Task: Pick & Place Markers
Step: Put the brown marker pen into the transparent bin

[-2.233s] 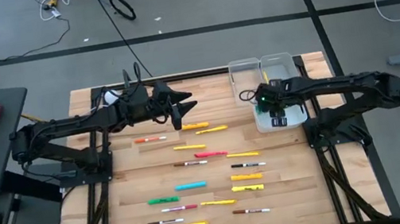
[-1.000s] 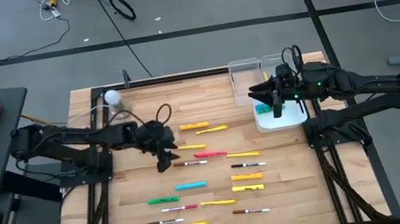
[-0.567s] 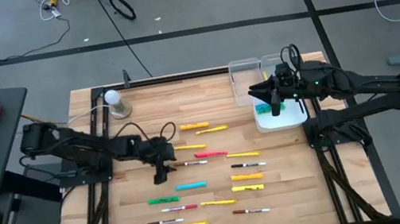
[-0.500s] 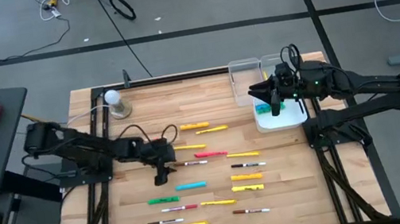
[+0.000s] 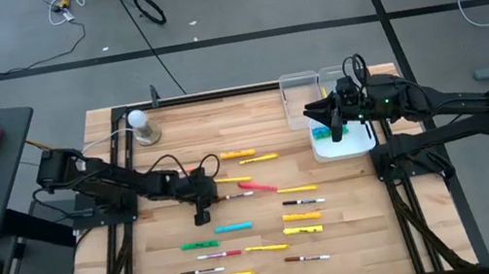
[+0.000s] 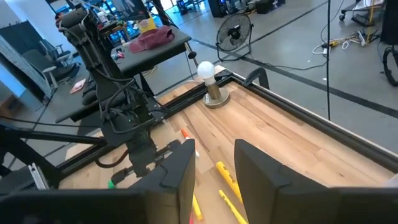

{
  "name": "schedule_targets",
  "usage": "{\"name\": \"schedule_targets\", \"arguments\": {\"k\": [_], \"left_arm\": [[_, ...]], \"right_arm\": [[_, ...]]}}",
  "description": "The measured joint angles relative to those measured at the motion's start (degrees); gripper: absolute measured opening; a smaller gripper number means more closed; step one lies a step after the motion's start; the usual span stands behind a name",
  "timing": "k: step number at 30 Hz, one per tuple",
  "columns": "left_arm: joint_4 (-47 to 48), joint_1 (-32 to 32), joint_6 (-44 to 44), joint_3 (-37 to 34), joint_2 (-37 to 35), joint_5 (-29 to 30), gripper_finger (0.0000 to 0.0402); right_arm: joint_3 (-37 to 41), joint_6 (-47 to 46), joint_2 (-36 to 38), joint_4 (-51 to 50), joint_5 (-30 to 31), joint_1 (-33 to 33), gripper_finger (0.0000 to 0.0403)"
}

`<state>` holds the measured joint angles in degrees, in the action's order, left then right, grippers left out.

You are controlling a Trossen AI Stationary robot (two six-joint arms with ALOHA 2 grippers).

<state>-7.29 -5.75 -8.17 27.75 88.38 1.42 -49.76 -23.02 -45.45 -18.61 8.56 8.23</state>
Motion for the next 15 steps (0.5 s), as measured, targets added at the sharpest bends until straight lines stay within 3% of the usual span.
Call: {"name": "schedule_targets", "arguments": {"k": [4, 9, 15], "left_arm": [[0.8, 0.1, -0.6, 0.9, -0.6, -3.3, 0.0032], [6.6, 0.1, -1.9, 4.4, -4.1, -11.5, 0.0032], [20.6, 2.4, -5.7, 14.2, -9.8, -16.9, 0.0032]], "right_arm": [[0.0, 0.1, 0.0, 0.0, 0.0, 0.0, 0.0111], [0.0, 0.2, -0.3, -0.2, 0.0, 0.0, 0.0111], [-0.1, 3.1, -2.8, -2.9, -1.9, 0.0, 0.0112]]}}
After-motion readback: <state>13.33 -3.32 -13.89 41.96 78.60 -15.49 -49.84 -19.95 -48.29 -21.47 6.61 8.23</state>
